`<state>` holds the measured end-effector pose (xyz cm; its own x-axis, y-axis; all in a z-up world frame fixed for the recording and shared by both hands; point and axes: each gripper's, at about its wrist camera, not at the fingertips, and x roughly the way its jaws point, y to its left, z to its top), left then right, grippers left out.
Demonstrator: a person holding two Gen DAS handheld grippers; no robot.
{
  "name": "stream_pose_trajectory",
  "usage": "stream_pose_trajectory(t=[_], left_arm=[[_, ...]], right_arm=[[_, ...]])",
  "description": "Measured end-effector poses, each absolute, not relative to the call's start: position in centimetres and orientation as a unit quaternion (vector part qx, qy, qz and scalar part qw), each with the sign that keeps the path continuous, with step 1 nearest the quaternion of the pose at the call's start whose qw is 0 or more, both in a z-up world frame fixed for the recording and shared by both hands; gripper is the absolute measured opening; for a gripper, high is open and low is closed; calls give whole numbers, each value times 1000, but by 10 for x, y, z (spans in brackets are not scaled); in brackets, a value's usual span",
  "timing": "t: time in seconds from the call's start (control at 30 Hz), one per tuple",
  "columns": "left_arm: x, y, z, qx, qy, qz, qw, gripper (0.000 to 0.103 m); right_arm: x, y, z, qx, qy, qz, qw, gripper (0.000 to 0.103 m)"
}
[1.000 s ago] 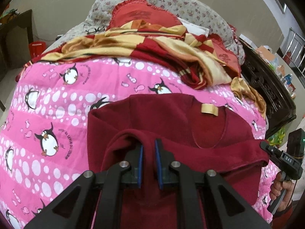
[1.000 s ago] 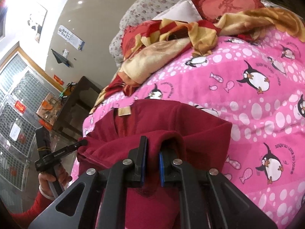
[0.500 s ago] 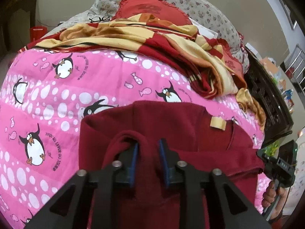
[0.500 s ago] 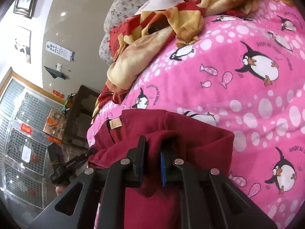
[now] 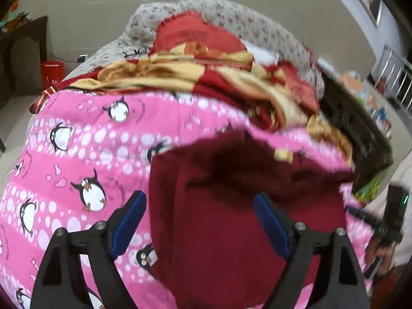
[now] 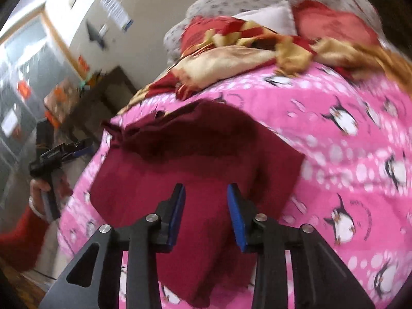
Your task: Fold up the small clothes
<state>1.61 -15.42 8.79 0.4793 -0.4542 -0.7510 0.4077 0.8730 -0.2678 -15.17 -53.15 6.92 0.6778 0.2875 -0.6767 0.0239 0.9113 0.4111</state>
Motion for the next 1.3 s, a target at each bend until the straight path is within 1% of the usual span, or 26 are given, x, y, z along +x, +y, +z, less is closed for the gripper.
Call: stream_pose_trajectory(t=[0.07, 0.17, 0.27, 0.37, 0.47, 0.6, 0.77, 0.83, 0.97, 1.13, 1.17, 1.2, 1.23, 1.27, 1.3], left_arm=[[19, -162, 80, -21, 450, -240, 860, 89], [36, -172, 69, -44, 460, -234, 855, 89], [61, -177, 52, -48, 479, -187, 856, 89], [83, -174, 28, -53, 517, -147, 841, 89], [86, -166, 22, -72, 524, -155, 835, 90], [69, -156, 36, -64, 508, -172, 842, 89], [25, -133, 58, -49, 478, -217, 850, 89], [6, -122, 63, -43, 473, -228, 850, 89], [-19, -107, 62, -60, 482, -241, 840, 89], [-37, -114, 48, -59, 495, -264, 825, 89], [-40, -116, 45, -60, 497, -271, 822, 89], [-42, -119, 42, -57, 499, -277, 819, 82], [-43, -123, 38, -48, 505, -280, 815, 73], [-44, -127, 35, -34, 513, -280, 811, 57], [-47, -129, 34, -12, 515, -274, 812, 47]], right_arm=[[-131, -534, 69, 214, 387, 62, 895, 60], [-94, -546, 68, 248, 365, 28, 897, 61], [-67, -556, 57, 259, 378, -14, 889, 60], [-50, -558, 48, 258, 380, -26, 888, 60], [-47, -558, 50, 253, 390, -26, 885, 60], [-75, -557, 69, 246, 386, -20, 889, 61], [-154, -545, 76, 236, 393, 4, 889, 61], [-179, -542, 72, 243, 398, 8, 884, 61], [-214, -527, 53, 250, 421, 22, 871, 61], [-219, -514, 30, 269, 424, 46, 864, 61], [-219, -513, 26, 276, 418, 45, 864, 57], [-219, -514, 24, 281, 418, 44, 863, 52], [-219, -515, 23, 286, 418, 42, 861, 41], [-220, -516, 24, 291, 415, 43, 861, 36], [-221, -516, 28, 290, 410, 43, 864, 34]])
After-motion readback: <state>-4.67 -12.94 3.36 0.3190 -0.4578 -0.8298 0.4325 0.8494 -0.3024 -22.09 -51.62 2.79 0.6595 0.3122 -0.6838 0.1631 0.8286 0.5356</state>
